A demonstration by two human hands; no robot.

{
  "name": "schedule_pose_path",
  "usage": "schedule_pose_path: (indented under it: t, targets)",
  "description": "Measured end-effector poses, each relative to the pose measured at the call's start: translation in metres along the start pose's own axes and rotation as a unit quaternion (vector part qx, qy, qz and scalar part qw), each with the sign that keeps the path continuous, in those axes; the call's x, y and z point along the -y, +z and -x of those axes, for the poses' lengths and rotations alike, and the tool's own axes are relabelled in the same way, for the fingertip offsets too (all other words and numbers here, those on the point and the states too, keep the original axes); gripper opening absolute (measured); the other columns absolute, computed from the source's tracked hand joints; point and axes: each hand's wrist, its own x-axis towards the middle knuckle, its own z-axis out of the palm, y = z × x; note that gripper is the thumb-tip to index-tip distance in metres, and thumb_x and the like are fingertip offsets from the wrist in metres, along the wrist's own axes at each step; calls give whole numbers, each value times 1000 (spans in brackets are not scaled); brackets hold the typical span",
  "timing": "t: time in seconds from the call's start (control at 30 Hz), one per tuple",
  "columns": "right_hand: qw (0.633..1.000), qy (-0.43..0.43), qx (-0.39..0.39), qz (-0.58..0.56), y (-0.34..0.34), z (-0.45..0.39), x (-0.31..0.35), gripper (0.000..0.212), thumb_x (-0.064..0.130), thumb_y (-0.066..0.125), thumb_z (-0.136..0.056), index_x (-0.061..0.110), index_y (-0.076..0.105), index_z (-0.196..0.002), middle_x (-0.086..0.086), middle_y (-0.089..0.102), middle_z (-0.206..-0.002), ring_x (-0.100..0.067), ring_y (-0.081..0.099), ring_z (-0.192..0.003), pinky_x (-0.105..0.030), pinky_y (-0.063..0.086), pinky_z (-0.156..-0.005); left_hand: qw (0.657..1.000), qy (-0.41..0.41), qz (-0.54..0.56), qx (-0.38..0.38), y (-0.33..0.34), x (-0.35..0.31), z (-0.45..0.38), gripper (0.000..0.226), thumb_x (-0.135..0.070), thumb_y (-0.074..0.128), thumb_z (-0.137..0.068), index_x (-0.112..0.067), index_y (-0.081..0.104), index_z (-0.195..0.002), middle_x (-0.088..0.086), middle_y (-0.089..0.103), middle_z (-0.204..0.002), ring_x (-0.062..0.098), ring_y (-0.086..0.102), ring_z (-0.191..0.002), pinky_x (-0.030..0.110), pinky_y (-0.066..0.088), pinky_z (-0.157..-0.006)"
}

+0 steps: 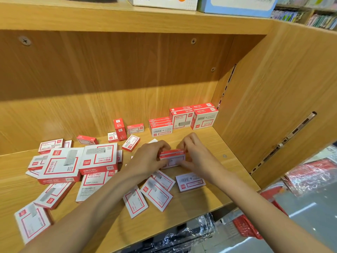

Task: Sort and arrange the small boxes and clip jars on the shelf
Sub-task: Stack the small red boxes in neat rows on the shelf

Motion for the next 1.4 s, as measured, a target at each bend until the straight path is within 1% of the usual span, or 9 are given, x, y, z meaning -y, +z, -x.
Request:
schedule_pose_path:
  t: [0.07, 0.17, 0.23, 0.4, 0.67, 0.83, 0.93, 1.13, 1.4]
  targets:
    - [999, 20, 34, -1, -15, 2, -2, 35, 32, 72, -76, 21, 43, -92, 4, 41, -100, -16, 49, -84, -33, 46, -74, 1000, 2, 9, -28, 2, 3, 1, 26, -22, 64, -85, -19, 58, -110, 0, 65, -106, 12, 58, -95, 21, 46, -79]
    - [971, 28, 226, 66, -35, 13, -7, 41, 39, 74, -72, 20, 51, -100, 3, 47, -102, -14, 44, -91, -30, 40, -79, 998, 3, 12, -57, 3, 10, 1, 25, -22, 64, -85, -20, 59, -108, -1, 65, -106, 11, 57, -95, 20, 45, -79]
    - [954, 5, 279, 111, -32, 21, -11, 48, 39, 74, -73, 16, 52, -109, 2, 45, -110, -11, 37, -100, -29, 35, -88, 998, 5, 2, -67, 1, 12, 1, 27, -23, 65, -84, -19, 59, -110, -1, 64, -108, 11, 55, -95, 19, 42, -78]
    - [989, -25, 132, 58, -18, 23, -14, 28, 24, 69, -80, 23, 42, -87, 9, 39, -92, -8, 38, -83, -25, 32, -66, 998, 16, 14, -50, -4, 17, 3, 31, -19, 67, -82, -18, 59, -112, -1, 60, -106, 12, 55, -96, 23, 46, -82]
    - [997, -53, -33, 53, 2, 0, 1, 32, 19, 70, -80, 18, 43, -97, 3, 35, -118, -10, 40, -106, -21, 46, -81, 998, 7, 55, -42, -7, 20, 10, 36, -17, 66, -82, -18, 56, -117, -6, 54, -106, 9, 54, -100, 22, 47, -90]
    - [998, -11, 47, 31, -1, -14, 13, 58, 25, 66, -83, 22, 39, -135, 4, 43, -132, -12, 36, -122, -30, 39, -101, 997, 19, 23, -65, -11, 26, 12, 36, -24, 65, -83, -23, 55, -117, -10, 53, -112, 5, 49, -102, 11, 39, -82]
    - [996, -29, 78, 26, 0, -20, 14, 44, 24, 60, -87, 18, 47, -129, 2, 53, -122, -13, 46, -114, -28, 41, -96, 994, -1, -6, -107, -16, 31, 10, 31, -22, 62, -85, -20, 58, -115, -4, 54, -119, 12, 49, -110, 24, 39, -89]
    - [994, -70, -21, 86, -3, -45, -15, 39, 23, 61, -88, 13, 50, -124, -5, 53, -122, -19, 44, -115, -29, 35, -95, 995, -19, -82, -58, -20, 39, 9, 23, -19, 53, -90, -12, 67, -106, 2, 57, -126, 15, 51, -112, 22, 38, -89]
    - [993, -100, -12, 68, 6, -72, -16, 44, 19, 63, -85, 11, 48, -126, -6, 52, -125, -21, 44, -117, -28, 34, -95, 966, -128, -224, -23, -19, 27, -12, 46, -44, 53, -89, -12, 48, -122, 8, 52, -122, 24, 43, -116, 31, 38, -91]
